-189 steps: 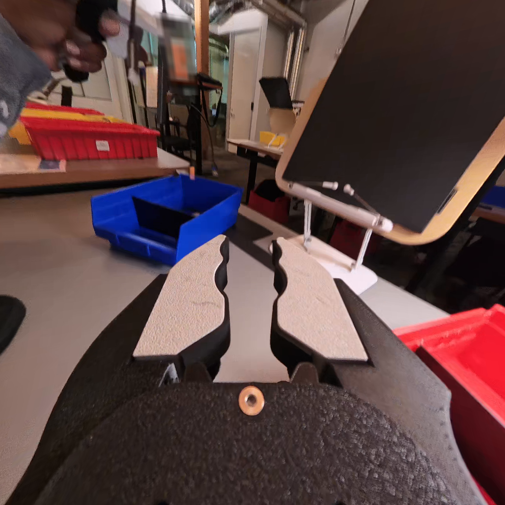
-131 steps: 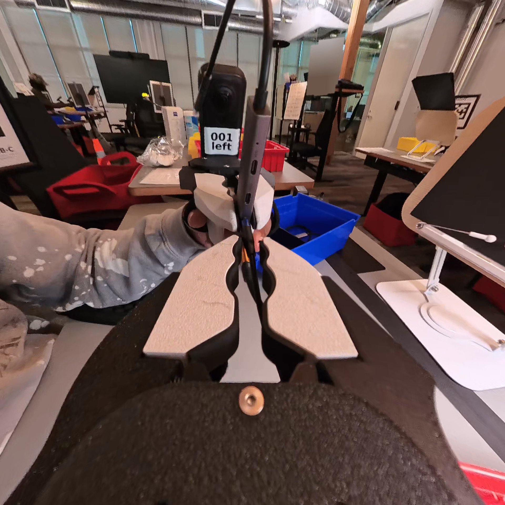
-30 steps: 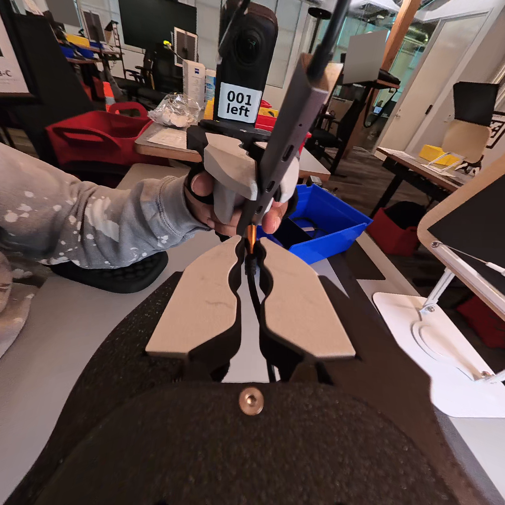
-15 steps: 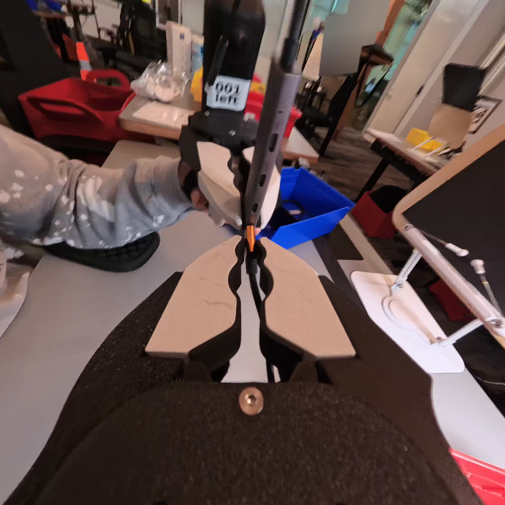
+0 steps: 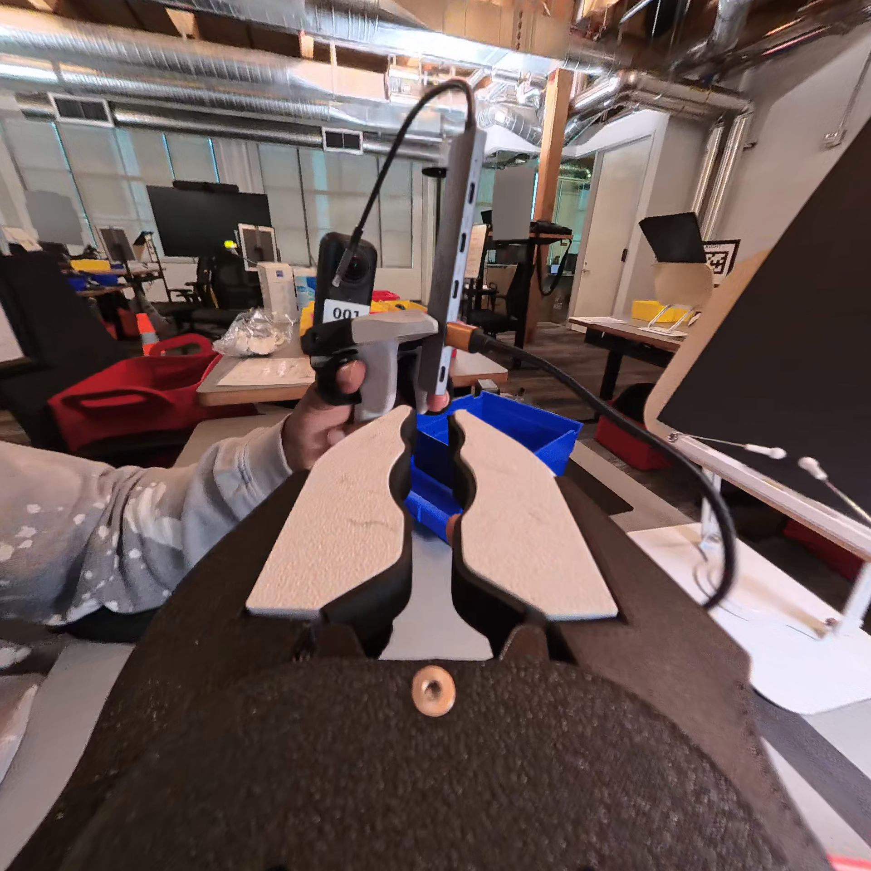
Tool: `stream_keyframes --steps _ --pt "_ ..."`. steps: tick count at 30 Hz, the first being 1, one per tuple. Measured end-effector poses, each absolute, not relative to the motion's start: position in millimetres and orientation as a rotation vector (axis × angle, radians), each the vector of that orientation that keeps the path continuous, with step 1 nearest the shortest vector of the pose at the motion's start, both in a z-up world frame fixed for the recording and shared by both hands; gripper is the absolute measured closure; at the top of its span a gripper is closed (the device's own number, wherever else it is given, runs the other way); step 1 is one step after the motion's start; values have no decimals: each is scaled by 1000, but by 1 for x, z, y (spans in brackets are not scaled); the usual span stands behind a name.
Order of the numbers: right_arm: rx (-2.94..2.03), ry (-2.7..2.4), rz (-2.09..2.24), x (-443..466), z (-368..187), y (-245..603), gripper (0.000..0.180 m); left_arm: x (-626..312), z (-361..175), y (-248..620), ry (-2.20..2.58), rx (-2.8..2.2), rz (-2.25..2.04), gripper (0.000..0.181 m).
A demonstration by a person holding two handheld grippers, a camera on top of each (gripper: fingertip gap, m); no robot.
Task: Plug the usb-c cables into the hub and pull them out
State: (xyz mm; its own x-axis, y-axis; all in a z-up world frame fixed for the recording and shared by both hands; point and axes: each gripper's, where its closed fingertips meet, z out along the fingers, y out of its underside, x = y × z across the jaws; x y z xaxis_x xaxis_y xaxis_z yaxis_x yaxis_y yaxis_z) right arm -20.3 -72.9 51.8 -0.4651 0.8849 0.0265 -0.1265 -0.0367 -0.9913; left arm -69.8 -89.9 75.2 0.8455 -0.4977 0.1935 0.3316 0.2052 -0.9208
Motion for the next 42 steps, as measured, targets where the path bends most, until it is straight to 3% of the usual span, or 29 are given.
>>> stream_keyframes --steps 8,11,42 --pt "-835 -1351 1892 -14 66 -80 163 -21 70 -85 267 -1232 -717 170" --pt "-805 -1352 1882 -10 69 -80 171 -12 71 -87 304 -1258 -715 171" --pt "-678 -1398 1952 -6 66 -96 173 -5 62 -98 451 -1461 -702 170"
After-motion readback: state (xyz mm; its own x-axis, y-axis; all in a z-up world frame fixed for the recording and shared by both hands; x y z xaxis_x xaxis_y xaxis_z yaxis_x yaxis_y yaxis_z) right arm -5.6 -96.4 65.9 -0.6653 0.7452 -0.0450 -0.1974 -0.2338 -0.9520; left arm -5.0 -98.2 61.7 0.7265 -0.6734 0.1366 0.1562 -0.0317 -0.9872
